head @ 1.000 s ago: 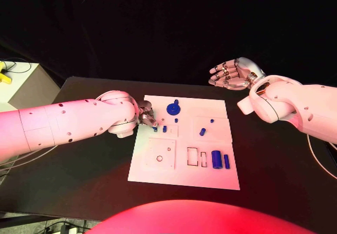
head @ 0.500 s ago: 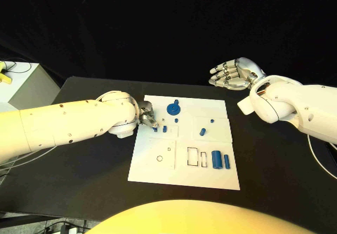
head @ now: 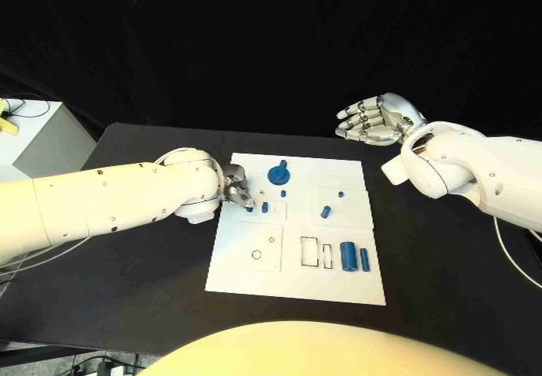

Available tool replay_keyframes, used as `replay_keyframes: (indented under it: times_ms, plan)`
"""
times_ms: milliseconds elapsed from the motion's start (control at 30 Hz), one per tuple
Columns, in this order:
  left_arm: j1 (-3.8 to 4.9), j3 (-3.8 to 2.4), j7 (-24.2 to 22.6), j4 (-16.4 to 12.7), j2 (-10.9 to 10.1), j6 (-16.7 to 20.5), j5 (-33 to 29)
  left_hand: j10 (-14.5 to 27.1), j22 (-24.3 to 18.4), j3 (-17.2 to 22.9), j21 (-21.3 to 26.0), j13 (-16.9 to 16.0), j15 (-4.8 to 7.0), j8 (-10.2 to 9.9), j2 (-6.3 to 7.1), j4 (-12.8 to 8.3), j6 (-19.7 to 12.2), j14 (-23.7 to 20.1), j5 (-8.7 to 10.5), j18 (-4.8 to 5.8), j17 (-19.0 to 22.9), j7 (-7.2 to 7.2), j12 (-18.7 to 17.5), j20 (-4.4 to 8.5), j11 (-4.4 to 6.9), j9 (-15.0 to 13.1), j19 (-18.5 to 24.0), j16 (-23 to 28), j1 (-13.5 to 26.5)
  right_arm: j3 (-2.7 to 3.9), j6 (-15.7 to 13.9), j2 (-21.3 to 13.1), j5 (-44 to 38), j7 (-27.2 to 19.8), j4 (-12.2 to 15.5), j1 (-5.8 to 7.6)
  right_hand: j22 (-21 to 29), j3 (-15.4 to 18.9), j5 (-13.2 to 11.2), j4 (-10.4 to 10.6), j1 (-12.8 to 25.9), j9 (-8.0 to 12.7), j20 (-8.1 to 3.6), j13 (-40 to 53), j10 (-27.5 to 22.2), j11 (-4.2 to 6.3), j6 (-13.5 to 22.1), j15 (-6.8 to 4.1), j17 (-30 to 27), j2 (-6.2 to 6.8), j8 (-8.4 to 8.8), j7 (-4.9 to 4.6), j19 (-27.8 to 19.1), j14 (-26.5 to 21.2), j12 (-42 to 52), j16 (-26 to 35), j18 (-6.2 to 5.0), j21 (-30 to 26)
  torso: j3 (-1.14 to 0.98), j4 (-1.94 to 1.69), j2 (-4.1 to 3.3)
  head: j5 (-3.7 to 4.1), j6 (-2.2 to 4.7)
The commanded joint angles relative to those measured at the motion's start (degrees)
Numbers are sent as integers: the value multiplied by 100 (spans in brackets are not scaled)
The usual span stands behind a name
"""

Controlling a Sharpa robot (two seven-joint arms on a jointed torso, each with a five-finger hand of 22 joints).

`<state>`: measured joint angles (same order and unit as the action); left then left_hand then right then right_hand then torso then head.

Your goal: Assemble the parts on the task board

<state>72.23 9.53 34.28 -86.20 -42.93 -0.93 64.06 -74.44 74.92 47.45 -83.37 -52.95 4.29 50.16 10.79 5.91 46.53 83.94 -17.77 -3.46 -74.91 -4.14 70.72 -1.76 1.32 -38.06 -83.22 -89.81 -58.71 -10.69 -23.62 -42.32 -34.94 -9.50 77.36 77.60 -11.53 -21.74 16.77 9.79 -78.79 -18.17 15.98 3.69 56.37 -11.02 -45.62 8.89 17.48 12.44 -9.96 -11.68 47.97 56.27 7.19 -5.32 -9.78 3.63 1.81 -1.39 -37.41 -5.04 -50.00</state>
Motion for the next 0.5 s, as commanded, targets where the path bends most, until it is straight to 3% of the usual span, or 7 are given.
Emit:
replay_keyframes:
  times_ms: [33,500]
  plan:
    - [-7,3,-44,-29,10,-124,27,-21,303,1129,-37,5,35,20,-41,-1085,128,606,-15,69,-1509,111,25,8,7,-5,-46,-19,6,1,91,0,-6,-76,1,-5,5,6,19,-27,50,1,1,-4,19,-23,21,39,-5,0,36,-271,-57,13,-23,28,-75,-10,0,1,2,-2,0]
    - [-10,6,-60,-5,18,-169,5,-21,309,1136,-40,11,36,22,-39,-1088,130,606,-17,70,-1509,112,19,11,8,-4,-49,-19,13,1,102,-4,-6,-65,6,-9,18,11,24,-29,54,1,3,-3,24,-24,12,40,-14,-3,35,-274,-60,14,-26,32,-75,-10,-4,2,0,6,0]
